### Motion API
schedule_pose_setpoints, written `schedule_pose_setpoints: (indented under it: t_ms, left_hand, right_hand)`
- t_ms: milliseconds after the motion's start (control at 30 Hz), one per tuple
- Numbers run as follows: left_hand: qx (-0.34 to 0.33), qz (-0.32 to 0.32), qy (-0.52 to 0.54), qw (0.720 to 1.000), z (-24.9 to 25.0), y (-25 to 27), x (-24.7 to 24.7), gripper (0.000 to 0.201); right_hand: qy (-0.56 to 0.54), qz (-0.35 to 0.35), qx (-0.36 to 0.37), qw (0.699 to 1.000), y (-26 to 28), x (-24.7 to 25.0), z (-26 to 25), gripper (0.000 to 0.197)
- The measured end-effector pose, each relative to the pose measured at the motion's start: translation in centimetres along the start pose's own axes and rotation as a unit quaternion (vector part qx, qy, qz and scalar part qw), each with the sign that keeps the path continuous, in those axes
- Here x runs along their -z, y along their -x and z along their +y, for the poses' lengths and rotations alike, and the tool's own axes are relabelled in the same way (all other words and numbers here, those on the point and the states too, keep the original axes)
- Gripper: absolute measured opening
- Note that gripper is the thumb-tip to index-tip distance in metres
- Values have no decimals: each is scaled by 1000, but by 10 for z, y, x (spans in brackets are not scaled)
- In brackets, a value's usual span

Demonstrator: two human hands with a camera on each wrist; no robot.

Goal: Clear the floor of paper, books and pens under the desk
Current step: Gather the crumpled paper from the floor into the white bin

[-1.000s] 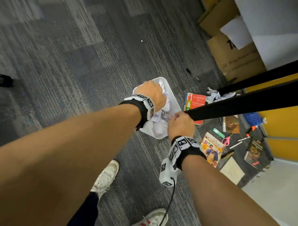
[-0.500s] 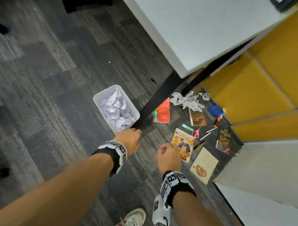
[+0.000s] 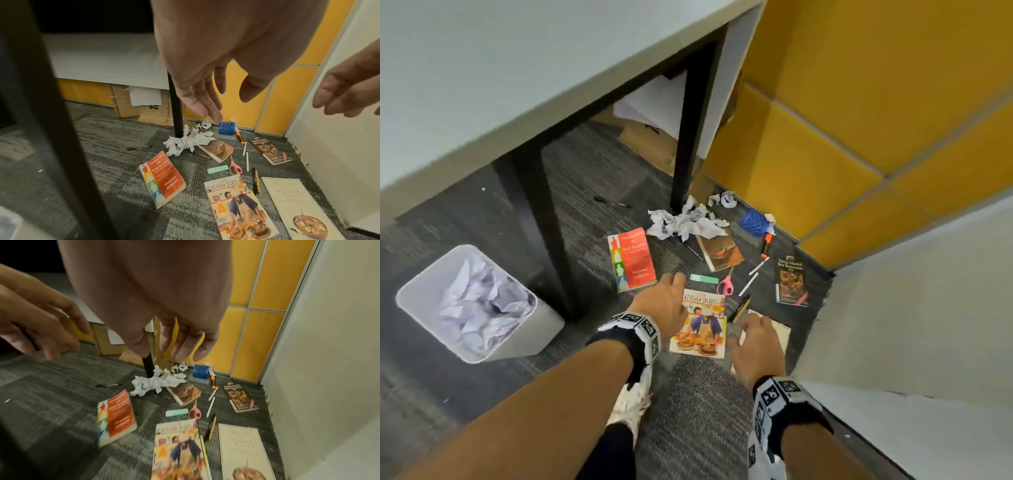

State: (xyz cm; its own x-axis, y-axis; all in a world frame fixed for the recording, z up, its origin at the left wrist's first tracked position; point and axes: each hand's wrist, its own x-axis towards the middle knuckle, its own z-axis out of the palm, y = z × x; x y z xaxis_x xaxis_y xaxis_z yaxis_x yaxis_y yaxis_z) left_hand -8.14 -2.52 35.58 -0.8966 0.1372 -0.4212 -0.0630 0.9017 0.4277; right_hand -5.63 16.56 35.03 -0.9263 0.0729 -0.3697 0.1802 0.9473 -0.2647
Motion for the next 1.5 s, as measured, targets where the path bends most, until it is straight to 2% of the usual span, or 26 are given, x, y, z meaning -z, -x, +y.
schedule_pose_setpoints:
  t_ms: [167, 267, 400, 533, 633, 767, 867, 967, 1033, 1100, 1200, 1267, 1400, 1500]
  left_hand:
    - [3, -12, -8, 1000, 2, -110, 3, 42]
    - [24, 30, -12, 999, -13, -196, -10, 52]
    - [72, 51, -28, 996, -62, -305, -70, 57]
    - [101, 93, -61, 989, -115, -393, -132, 50]
    - [122, 125, -76, 982, -140, -447, -156, 73]
    - [189, 85, -67, 976, -167, -507, -169, 117]
    - [189, 39, -63, 979, -186, -529, -179, 120]
    - [182, 12, -52, 982, -193, -525, -201, 99]
    - [172, 10, -84, 982, -197, -520, -206, 85]
    - [152, 3, -112, 982, -201, -521, -212, 76]
    - [137, 9, -143, 980, -209, -524, -212, 71]
    - [137, 32, -139, 980, -213, -526, -215, 76]
    - [104, 61, -161, 980, -223, -540, -219, 114]
    - [91, 32, -172, 980, -219, -543, -213, 115]
  right_hand:
    - [7, -33, -20, 999, -112, 12, 14, 38]
    - [1, -23, -26, 999, -206, -3, 27, 41]
    - [10, -8, 25, 1000, -316, -64, 38, 45]
    - [46, -13, 62, 997, -397, -141, 43, 57]
    - [69, -10, 88, 994, -450, -185, 39, 68]
    - [122, 17, 145, 982, -506, -223, 29, 87]
    - [162, 31, 164, 973, -530, -230, 19, 103]
    - [166, 17, 130, 977, -539, -230, 10, 116]
    - [157, -20, 102, 982, -544, -235, 2, 127]
    - [159, -48, 84, 982, -549, -243, -1, 138]
    - [144, -47, 65, 986, -562, -252, -9, 145]
    - [99, -31, 105, 989, -569, -261, -9, 142]
    - [75, -7, 213, 974, -566, -275, -6, 129]
    - [76, 12, 241, 967, -567, -278, -10, 126]
